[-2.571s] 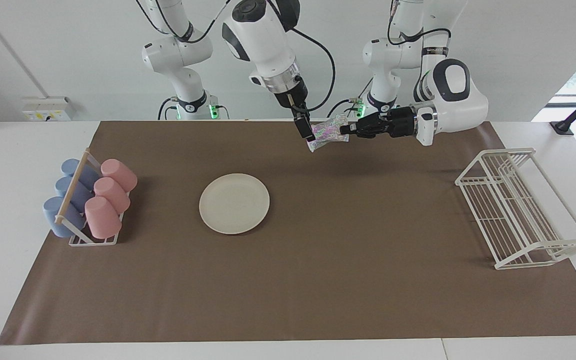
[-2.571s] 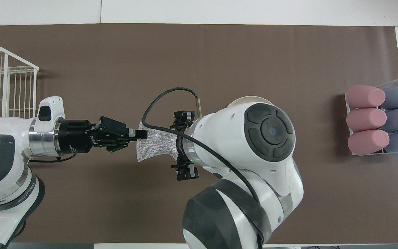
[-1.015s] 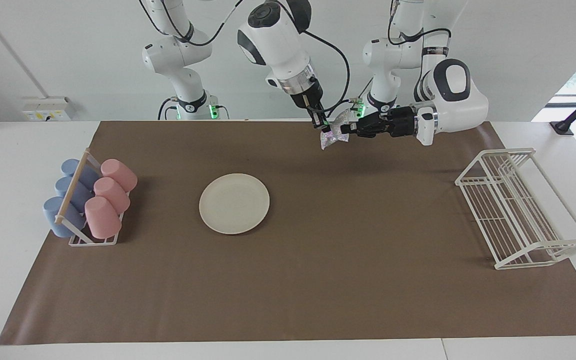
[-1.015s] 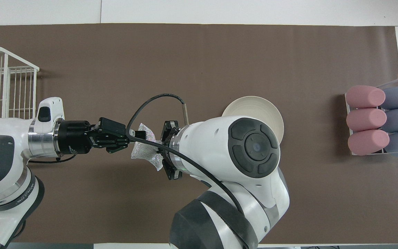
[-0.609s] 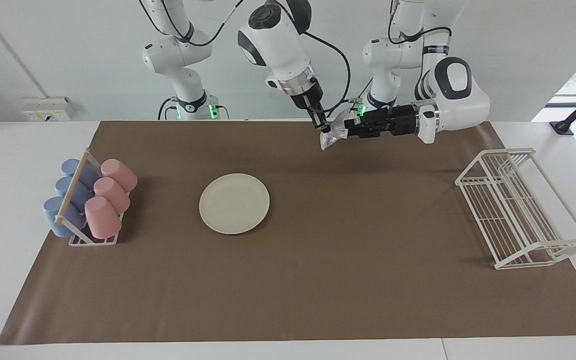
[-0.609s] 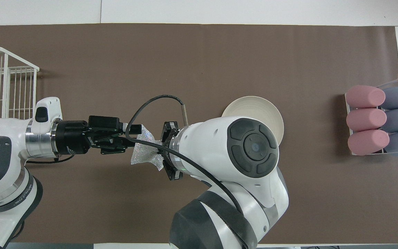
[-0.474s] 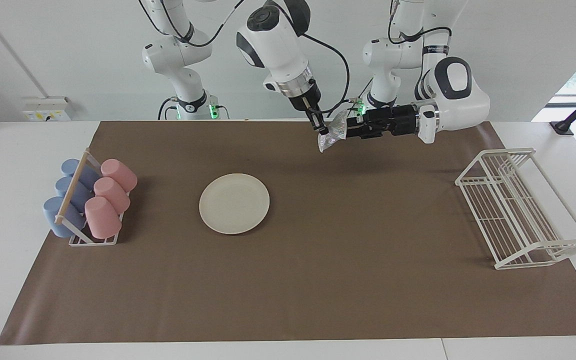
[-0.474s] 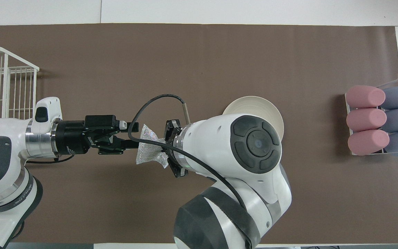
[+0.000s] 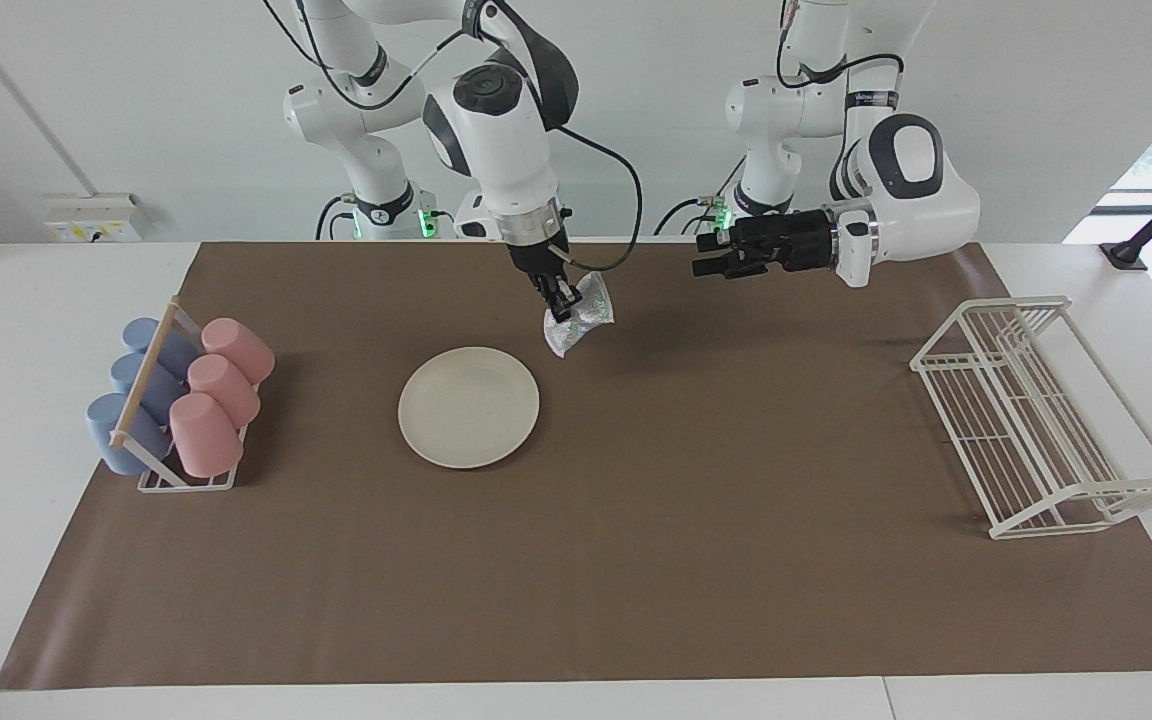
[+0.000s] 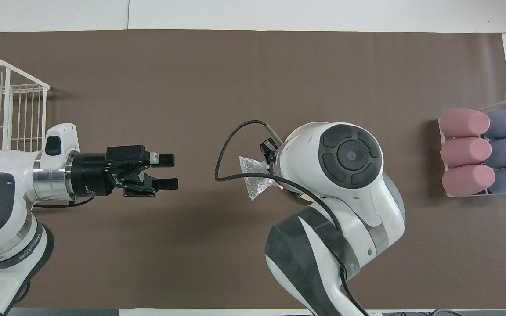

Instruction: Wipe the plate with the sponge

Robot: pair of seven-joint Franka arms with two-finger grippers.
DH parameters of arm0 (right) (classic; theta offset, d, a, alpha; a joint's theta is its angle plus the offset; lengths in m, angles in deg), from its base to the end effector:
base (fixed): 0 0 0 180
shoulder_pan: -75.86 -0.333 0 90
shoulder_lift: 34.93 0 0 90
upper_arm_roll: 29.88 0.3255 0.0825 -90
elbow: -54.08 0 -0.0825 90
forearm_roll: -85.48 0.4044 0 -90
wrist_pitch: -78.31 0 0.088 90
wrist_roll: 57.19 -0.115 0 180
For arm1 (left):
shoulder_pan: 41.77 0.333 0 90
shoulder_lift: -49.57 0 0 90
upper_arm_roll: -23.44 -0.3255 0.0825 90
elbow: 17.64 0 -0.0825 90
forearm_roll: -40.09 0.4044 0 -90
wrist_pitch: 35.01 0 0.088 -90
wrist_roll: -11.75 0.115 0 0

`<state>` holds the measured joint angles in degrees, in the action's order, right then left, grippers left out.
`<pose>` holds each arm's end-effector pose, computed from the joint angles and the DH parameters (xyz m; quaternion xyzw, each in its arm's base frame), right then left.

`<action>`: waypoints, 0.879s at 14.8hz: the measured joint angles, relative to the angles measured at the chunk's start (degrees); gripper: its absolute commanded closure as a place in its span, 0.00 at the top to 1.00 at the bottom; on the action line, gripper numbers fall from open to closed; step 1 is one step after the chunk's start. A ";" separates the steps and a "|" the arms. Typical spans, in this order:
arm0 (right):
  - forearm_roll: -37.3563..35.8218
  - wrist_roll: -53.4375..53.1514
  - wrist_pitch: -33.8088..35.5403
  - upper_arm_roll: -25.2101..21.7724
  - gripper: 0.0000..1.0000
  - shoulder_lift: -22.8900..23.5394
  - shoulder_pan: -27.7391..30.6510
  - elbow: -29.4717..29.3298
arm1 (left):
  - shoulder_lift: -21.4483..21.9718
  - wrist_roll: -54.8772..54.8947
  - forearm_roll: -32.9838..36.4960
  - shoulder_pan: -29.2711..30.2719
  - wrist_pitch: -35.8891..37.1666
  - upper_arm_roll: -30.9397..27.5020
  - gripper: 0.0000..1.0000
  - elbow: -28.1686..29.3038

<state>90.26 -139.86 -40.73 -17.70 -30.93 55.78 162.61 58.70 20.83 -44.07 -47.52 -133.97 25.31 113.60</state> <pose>0.5149 0.3280 0.4701 -0.8942 0.4416 0.0070 0.0725 0.4820 -0.1652 0.4575 0.7552 0.1273 -0.1402 0.6276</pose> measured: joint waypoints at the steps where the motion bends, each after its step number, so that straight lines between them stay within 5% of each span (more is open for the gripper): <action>1: -0.65 2.94 -0.12 -0.01 0.00 -0.15 1.02 1.27 | 0.00 0.00 0.00 0.00 -0.06 0.00 1.00 0.00; 5: -0.99 7.85 -1.52 -0.13 0.00 -0.08 6.75 7.52 | 0.00 0.00 0.23 -0.01 -0.23 0.01 1.00 0.01; 13: -1.01 9.05 -13.96 -0.13 0.00 -0.10 7.82 19.34 | -0.03 0.00 11.92 0.00 -8.06 0.06 1.00 0.40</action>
<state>89.25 -130.81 -54.69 -17.83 -31.04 63.60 181.95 58.67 20.83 -32.15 -47.52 -142.02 25.36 114.00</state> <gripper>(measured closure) 0.987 0.000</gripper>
